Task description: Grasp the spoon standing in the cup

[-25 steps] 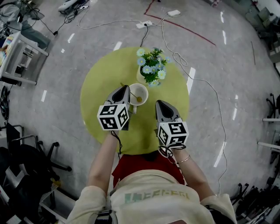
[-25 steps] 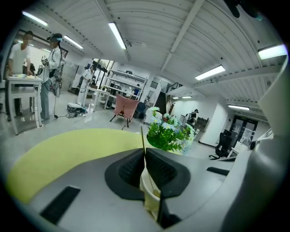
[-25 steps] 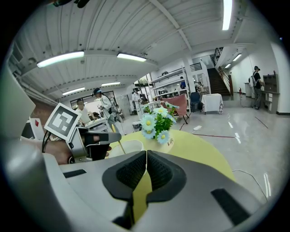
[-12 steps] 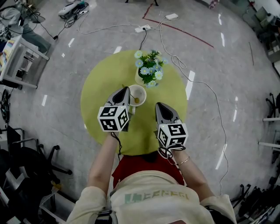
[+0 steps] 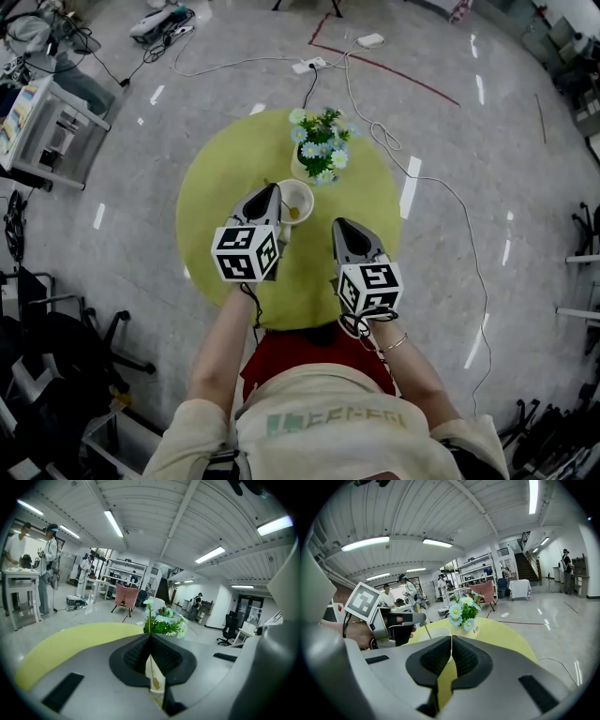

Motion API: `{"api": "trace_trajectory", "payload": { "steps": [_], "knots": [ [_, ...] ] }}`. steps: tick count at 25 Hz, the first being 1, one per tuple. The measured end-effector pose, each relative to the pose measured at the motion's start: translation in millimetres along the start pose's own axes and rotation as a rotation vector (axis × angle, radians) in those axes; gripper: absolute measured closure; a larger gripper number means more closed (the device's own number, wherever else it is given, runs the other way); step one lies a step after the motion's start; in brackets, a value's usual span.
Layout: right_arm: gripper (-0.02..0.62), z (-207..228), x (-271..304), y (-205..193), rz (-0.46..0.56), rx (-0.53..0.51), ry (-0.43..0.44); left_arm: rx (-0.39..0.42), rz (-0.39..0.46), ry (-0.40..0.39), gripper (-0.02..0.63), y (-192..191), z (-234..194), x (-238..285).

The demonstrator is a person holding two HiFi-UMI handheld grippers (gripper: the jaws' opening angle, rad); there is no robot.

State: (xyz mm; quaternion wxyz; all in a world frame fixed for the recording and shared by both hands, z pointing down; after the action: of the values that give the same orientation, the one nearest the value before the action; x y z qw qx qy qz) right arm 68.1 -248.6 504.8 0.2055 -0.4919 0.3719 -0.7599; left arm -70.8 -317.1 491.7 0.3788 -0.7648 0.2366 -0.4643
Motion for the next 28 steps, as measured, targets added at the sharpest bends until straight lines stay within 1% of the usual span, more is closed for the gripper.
{"api": "trace_trajectory", "payload": {
  "steps": [9, 28],
  "knots": [
    [0.558, -6.9, -6.6, 4.7, 0.018, -0.011, 0.029, 0.01, 0.049, 0.037, 0.581, 13.2, 4.4, -18.8],
    [0.558, -21.1, -29.0, 22.4, 0.08, -0.044, 0.039, -0.002, 0.161, 0.079, 0.581, 35.8, 7.5, -73.4]
  ]
}}
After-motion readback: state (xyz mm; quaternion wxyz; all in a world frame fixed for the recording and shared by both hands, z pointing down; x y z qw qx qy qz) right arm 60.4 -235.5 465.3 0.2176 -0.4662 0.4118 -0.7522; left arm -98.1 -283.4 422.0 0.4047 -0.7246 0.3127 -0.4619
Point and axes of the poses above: the fingertips, and each gripper's own axes: x forward along the fingers, z to its right, y out of its top, the point moved 2 cm from there along -x, backward along the fingers, and after that the axes turned 11 degrees about -z, right-handed, at the moved point
